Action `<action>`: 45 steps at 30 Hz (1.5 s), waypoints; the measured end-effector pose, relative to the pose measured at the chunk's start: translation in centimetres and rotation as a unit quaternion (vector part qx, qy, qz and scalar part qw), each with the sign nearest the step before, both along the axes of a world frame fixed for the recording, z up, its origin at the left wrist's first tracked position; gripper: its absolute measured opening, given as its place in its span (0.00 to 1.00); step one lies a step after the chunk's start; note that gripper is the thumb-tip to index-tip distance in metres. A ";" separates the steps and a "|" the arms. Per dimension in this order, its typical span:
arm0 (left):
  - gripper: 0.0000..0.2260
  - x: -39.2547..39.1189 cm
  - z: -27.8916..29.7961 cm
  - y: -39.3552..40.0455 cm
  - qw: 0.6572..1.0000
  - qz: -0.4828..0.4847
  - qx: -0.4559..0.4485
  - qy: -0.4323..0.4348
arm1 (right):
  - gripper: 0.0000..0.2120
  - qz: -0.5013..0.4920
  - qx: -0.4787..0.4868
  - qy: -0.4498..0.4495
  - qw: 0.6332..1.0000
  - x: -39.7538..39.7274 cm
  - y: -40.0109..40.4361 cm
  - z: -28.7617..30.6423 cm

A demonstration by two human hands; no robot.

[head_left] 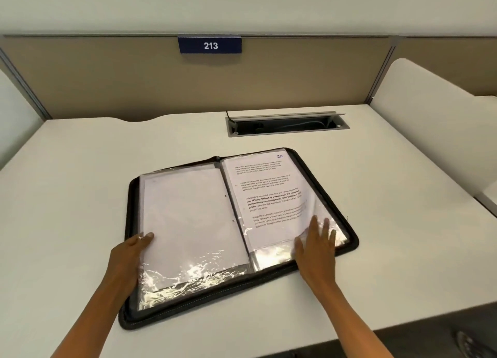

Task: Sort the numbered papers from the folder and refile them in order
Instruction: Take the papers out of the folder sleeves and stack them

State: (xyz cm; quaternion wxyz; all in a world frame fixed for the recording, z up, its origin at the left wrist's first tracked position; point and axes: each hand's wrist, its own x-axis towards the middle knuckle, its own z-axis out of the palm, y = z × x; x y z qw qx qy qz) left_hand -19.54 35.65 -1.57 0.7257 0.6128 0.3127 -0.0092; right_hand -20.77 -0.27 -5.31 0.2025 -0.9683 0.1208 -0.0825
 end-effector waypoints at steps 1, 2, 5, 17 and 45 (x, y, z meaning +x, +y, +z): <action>0.17 0.0 -0.1 -0.2 1.000 -0.002 -0.001 0.000 | 0.28 0.031 0.004 -0.043 0.999 0.1 0.5 0.0; 0.16 0.0 -0.1 -0.3 1.000 -0.003 0.001 -0.003 | 0.27 0.058 0.008 -0.071 0.996 0.1 1.1 0.2; 0.15 -0.1 -0.3 -0.3 1.000 -0.010 0.003 -0.019 | 0.28 0.128 0.015 -0.138 0.982 0.1 3.7 2.5; 0.28 0.6 4.0 -1.6 0.996 -0.020 0.031 -0.080 | 0.38 0.391 0.198 -0.093 0.894 -4.1 11.2 8.5; 0.49 3.0 -2.9 -20.5 0.721 -0.437 0.523 -0.121 | 0.16 0.065 0.240 0.001 0.969 3.2 -10.1 1.8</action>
